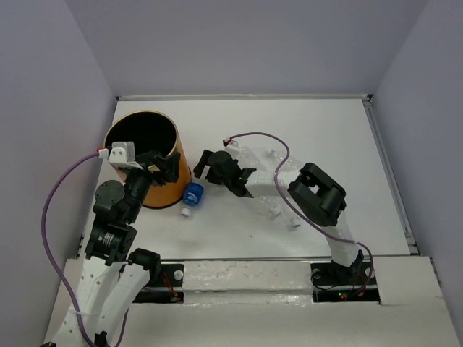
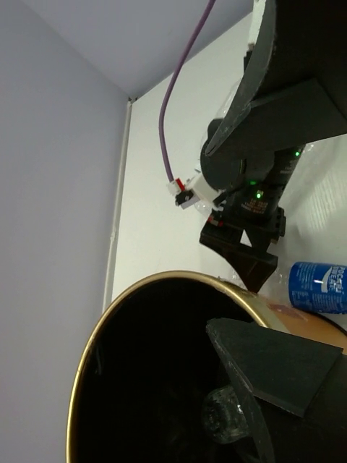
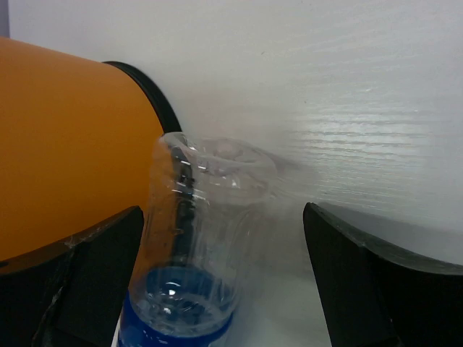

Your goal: Put the plastic bottles in the bin

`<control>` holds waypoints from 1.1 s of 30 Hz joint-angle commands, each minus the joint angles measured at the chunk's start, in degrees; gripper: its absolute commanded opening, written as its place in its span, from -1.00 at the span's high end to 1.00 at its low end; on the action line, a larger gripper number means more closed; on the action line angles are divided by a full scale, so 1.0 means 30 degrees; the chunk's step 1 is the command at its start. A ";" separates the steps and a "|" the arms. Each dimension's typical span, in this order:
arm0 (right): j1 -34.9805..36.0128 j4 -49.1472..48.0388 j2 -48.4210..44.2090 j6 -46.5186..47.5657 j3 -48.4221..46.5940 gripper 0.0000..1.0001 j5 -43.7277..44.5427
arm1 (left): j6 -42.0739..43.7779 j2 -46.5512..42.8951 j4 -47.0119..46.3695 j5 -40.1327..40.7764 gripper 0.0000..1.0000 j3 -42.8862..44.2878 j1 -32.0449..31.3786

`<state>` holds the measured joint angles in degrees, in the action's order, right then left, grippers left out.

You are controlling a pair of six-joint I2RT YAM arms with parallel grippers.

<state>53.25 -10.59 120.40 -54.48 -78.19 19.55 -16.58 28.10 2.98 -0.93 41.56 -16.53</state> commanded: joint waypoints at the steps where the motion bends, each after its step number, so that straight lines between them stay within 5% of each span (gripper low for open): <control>1: 0.0325 0.0132 0.0998 -0.0999 -0.1649 -0.90 -0.0130 | 0.0663 -0.0867 -0.0145 0.0046 -0.98 0.0004 -0.0815; 8: 0.0325 -0.0484 0.2142 -0.1849 -0.2383 -0.65 -0.0045 | 0.0692 -0.1045 -0.0145 0.0105 -0.98 -0.0055 -0.1285; 15: 0.0325 -0.2122 -0.0197 -0.1647 0.0309 -0.05 0.1186 | 0.0722 -0.1045 -0.0086 0.0714 -0.98 0.0004 -0.1373; 17: 0.0500 -0.2416 -0.1778 -0.0828 0.1393 0.26 0.1625 | 0.0634 -0.1133 0.0030 0.0924 -0.98 0.0062 -0.1373; 25: 0.0676 -0.5405 -0.8751 0.5251 0.4270 0.29 0.3530 | -0.0743 -0.2334 -0.0352 0.1540 -0.98 0.0588 -0.1344; 33: 0.0676 -0.7661 -0.7564 1.3287 -0.3389 0.32 0.2128 | -0.2234 -0.2363 0.3131 0.4290 -0.98 0.2376 -0.1373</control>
<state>54.85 -25.71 93.36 -29.12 -76.20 26.39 -19.64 21.67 7.31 5.96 45.47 -20.29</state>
